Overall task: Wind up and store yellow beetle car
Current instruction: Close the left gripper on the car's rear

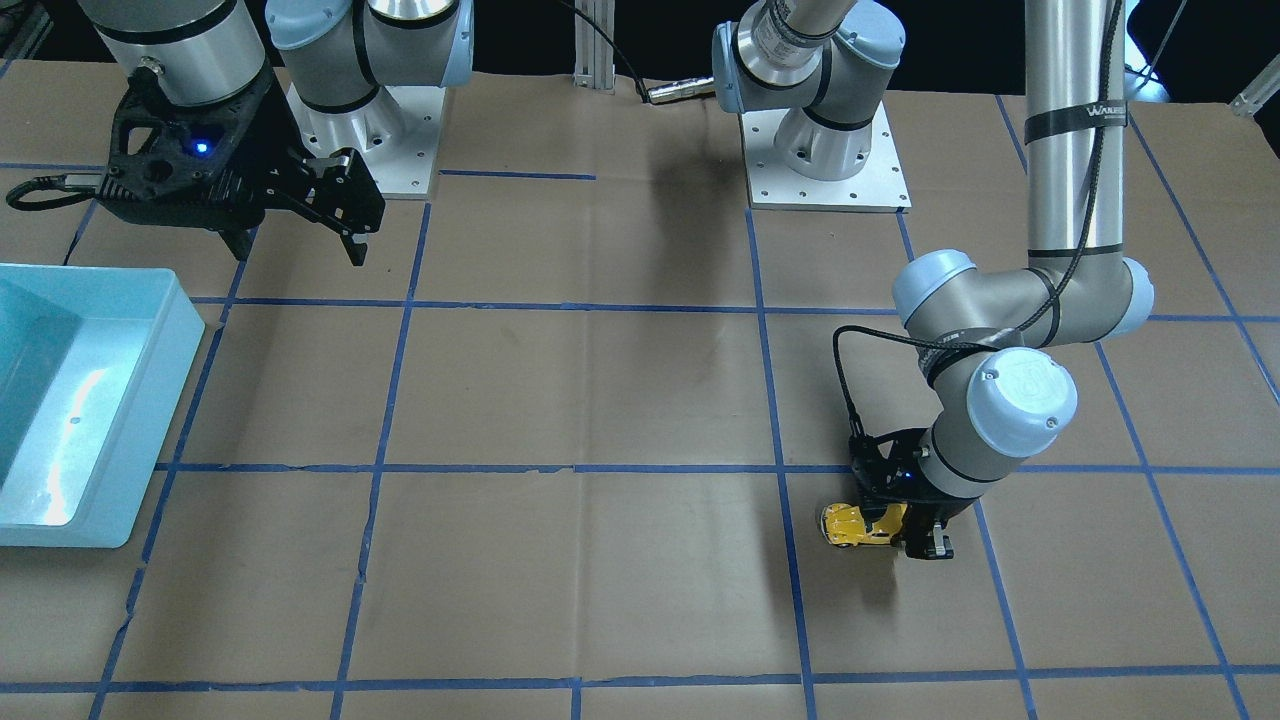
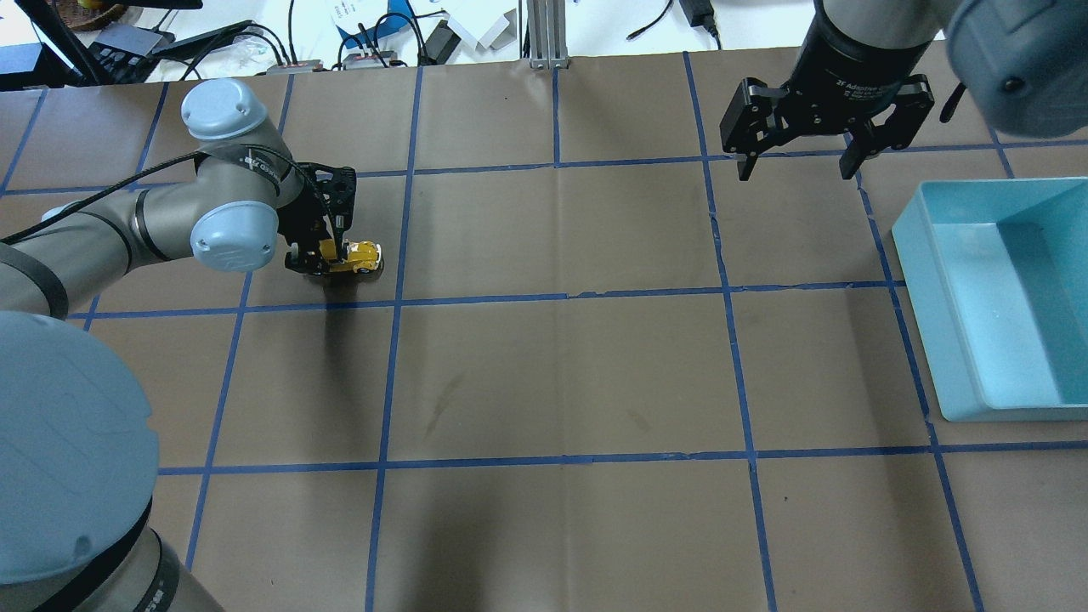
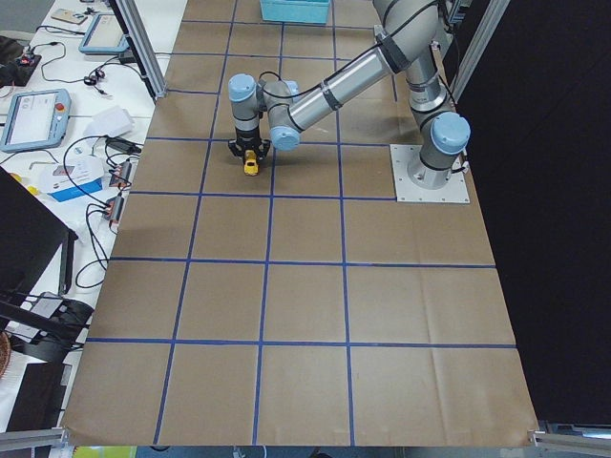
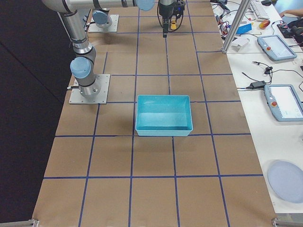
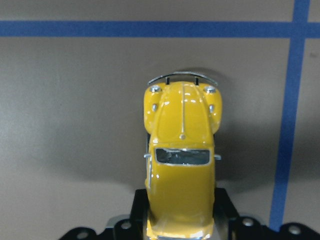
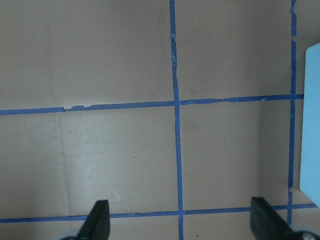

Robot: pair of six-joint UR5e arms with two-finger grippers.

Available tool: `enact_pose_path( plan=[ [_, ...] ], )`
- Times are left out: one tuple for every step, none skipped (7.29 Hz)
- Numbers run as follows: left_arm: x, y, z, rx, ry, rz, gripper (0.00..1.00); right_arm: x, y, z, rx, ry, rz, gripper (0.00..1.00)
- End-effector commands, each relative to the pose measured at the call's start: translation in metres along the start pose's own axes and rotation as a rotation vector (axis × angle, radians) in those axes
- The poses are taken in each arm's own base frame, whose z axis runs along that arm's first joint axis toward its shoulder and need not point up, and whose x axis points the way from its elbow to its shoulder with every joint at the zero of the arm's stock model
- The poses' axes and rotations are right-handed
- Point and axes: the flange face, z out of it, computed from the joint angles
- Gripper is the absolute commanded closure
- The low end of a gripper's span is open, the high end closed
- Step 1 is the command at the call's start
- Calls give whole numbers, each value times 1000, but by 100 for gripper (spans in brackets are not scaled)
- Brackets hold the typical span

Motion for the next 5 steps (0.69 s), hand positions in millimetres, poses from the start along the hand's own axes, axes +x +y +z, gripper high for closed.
enact_pose_path(
  plan=[
    [-1,17,2,3,2,-3,82,0,0,0,-1,2,1,0],
    [-1,18,2,0,3,-5,82,0,0,0,-1,2,1,0],
    [-1,18,2,-2,5,-3,82,0,0,0,-1,0,-1,0],
    [-1,19,3,-2,5,-4,82,0,0,0,-1,2,-1,0],
    [-1,28,4,-1,7,-18,82,0,0,0,-1,0,1,0]
  ],
)
